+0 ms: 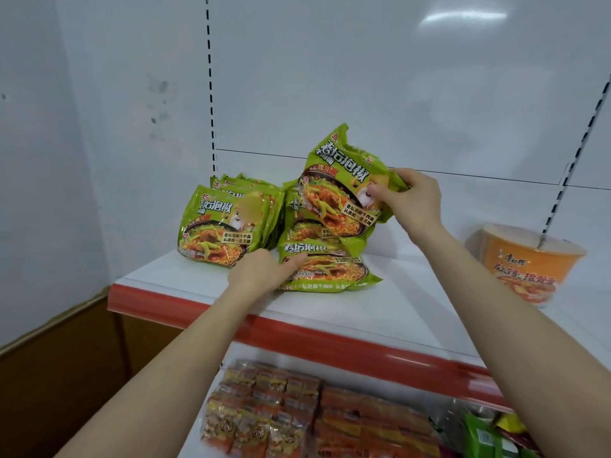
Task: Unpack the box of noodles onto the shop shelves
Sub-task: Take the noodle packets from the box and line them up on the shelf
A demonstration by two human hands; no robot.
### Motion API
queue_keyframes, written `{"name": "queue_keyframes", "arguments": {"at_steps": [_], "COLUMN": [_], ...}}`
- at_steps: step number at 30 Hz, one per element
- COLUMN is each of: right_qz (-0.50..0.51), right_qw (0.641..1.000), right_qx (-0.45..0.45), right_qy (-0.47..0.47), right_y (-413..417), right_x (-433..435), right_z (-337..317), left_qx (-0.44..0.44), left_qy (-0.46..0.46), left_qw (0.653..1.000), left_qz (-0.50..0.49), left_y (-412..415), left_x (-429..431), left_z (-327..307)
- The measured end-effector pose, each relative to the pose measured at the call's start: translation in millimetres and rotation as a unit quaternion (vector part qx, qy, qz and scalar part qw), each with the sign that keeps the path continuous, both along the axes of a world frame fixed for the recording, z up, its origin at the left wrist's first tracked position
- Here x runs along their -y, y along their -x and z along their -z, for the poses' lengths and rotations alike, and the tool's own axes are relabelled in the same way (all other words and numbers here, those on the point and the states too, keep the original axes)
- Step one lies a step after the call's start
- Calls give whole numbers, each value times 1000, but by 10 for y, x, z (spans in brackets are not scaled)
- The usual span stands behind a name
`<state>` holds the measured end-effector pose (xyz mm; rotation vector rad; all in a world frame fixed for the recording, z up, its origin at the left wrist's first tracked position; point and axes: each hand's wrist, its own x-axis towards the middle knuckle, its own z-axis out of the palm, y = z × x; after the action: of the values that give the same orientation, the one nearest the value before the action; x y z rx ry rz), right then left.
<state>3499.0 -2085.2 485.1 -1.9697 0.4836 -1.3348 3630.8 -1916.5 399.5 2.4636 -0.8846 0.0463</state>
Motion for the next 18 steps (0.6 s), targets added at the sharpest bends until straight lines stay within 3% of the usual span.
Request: {"name": "queue_keyframes", "arguments": {"at_steps": [2,5,10,14,18], "right_qz": [28,49,67,81,79], "right_qw": [999,998,996,995,994], "right_qx": [-3,-2,9,27,38], "right_qy": [29,42,51,57,63], "right_y": [42,120,217,258,289], "right_x": [65,200,338,422,484], "right_z": [-14,-6,20,-56,-136], "left_qx": [-70,-177,-251,-257,-124], "left_qy": [-25,6,103,251,290], "left_qw": [997,983,960,931,949], "left_qz": [24,48,76,58,-25], "left_y": [-50,-81,-81,-119,-143], "left_x": [85,161,182,237,448], "left_z": [-88,-189,-213,-193,-176]}}
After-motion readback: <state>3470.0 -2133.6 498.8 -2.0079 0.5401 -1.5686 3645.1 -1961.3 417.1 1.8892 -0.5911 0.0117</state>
